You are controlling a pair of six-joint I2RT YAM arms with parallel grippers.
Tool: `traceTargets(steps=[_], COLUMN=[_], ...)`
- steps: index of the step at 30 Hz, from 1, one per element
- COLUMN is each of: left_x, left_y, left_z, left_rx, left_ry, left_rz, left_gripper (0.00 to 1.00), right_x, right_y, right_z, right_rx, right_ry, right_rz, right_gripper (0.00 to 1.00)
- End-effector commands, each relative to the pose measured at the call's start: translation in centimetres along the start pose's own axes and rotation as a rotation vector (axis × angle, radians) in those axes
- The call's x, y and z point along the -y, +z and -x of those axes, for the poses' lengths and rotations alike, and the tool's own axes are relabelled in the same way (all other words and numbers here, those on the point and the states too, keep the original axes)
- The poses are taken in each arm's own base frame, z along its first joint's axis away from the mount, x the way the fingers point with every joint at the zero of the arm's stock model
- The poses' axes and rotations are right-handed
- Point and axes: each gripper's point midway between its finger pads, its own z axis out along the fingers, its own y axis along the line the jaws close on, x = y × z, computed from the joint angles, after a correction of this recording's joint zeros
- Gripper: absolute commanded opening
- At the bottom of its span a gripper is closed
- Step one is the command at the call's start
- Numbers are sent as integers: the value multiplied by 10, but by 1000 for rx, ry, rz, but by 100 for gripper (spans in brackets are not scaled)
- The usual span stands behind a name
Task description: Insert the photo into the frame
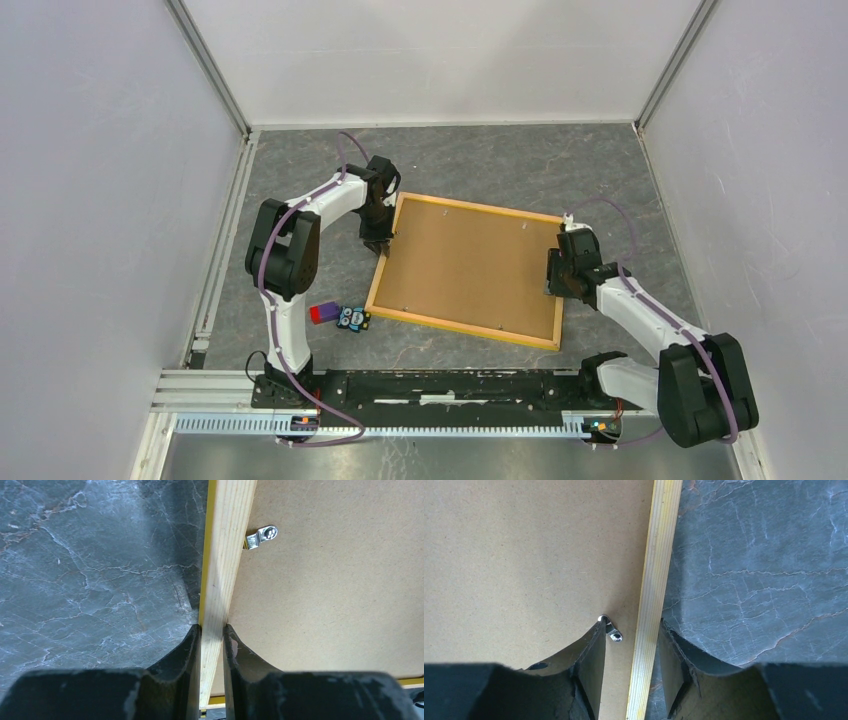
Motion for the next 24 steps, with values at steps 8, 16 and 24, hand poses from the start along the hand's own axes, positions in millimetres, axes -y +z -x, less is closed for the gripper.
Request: traceTargets(steps=[8, 16, 24], left_x=[25, 27, 31], left_y=[-11, -13, -14], left_z=[10, 9, 8], left_rx=[56, 60, 56], left_ry=[-58, -62, -67], left_rz=[-112, -123, -142], left_gripper=[2, 2, 2], right_x=[10, 22, 38], right_y=[9, 10, 10], right_z=[-39, -57, -77], right_rx=[-84, -136, -176], right_ry=[105, 187, 254], right_rz=[-60, -152, -264], right_gripper=[2, 0, 0])
